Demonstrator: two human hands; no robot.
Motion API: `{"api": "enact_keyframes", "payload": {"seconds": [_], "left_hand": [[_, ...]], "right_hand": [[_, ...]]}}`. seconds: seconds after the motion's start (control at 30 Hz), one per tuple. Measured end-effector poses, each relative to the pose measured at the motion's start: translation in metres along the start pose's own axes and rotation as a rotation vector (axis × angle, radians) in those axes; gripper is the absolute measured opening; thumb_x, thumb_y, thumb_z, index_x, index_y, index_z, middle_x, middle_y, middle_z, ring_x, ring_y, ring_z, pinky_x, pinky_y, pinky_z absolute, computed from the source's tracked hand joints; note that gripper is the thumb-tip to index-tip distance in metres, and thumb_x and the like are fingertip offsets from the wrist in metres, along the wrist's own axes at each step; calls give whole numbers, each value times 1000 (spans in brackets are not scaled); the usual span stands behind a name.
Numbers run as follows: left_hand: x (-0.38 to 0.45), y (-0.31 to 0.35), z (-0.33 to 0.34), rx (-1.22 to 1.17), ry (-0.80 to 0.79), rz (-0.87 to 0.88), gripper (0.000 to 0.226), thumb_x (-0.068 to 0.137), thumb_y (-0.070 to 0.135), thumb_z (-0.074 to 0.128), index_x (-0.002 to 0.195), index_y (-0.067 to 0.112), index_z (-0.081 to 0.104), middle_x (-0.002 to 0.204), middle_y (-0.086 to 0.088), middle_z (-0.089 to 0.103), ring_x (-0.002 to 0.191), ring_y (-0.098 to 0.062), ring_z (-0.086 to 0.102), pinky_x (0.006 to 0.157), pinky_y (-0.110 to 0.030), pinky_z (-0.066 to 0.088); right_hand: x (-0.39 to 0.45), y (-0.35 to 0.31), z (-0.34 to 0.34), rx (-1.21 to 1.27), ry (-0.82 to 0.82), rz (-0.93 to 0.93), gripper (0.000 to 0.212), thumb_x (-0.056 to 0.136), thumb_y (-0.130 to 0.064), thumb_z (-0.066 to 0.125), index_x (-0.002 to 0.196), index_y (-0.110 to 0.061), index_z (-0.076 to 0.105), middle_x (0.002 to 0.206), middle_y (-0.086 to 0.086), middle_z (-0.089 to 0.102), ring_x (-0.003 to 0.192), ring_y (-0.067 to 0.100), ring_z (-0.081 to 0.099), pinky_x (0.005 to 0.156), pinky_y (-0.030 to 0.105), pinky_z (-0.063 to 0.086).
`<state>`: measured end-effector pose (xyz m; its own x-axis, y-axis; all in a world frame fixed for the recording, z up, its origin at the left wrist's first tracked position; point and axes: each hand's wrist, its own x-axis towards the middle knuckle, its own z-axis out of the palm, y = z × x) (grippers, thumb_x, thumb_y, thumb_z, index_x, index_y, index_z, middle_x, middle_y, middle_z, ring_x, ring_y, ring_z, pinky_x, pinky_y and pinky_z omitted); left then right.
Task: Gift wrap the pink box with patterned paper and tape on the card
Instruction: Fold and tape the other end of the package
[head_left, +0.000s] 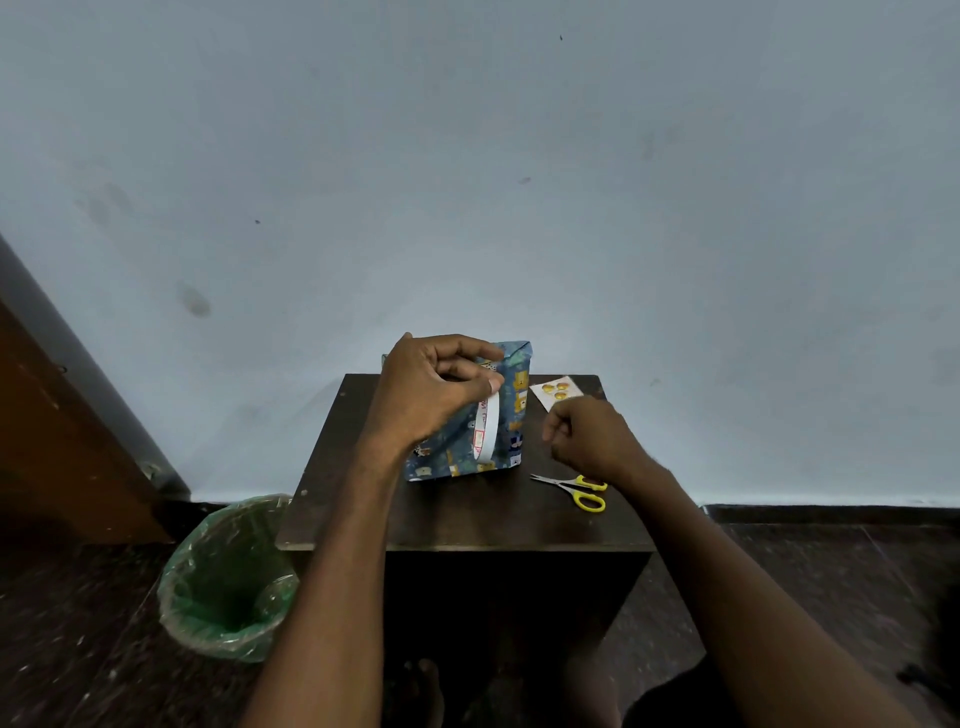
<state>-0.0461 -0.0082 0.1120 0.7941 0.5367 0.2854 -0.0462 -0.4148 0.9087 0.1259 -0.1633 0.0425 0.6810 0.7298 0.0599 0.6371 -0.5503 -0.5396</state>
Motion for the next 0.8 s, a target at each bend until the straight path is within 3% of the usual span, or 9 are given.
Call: {"api": "enact_keyframes", "payload": {"seconds": [0.1, 0.23, 0.4, 0.53, 0.8], "left_hand": [[1, -1, -1, 9, 1, 2, 23, 86, 13, 88, 107, 21, 83, 81, 0, 82, 93, -8, 79, 92, -26, 57], [1, 0, 0, 23, -2, 5, 23, 87, 11, 88, 107, 20, 83, 79, 1, 81, 81, -2, 76, 79, -15, 51], [0, 0, -1, 25, -1, 13, 22, 88, 11, 87, 108, 19, 82, 81, 0, 82, 87, -5, 78, 81, -14, 52], [-1, 1, -1, 23, -6, 14, 22, 88, 11, 86, 108, 19, 83, 81, 0, 82, 90, -7, 79, 84, -14, 54], [-1, 1, -1, 18, -13, 8, 21, 89, 10, 85, 107, 20, 83, 83, 0, 82, 91, -5, 78, 82, -19, 52]], "right_hand": [[-2, 15, 0, -198, -161, 47, 13, 90, -12, 64, 91, -11, 76, 94, 4, 74, 94, 23, 66, 76, 31, 50], [-8, 23, -2, -193, -267, 42, 13, 89, -5, 66, 94, -8, 78, 87, -1, 71, 91, 21, 68, 77, 29, 54], [-12, 28, 0, -275, -178, 123, 13, 83, -6, 64, 91, -11, 74, 99, 5, 72, 94, 25, 67, 79, 34, 56], [-13, 28, 3, -292, -256, 135, 17, 79, -4, 63, 94, -6, 73, 98, 9, 73, 93, 28, 69, 65, 28, 47], [-14, 22, 5, -419, -205, 60, 23, 84, -3, 60, 96, -18, 72, 108, 7, 68, 104, 29, 64, 71, 31, 46]]}}
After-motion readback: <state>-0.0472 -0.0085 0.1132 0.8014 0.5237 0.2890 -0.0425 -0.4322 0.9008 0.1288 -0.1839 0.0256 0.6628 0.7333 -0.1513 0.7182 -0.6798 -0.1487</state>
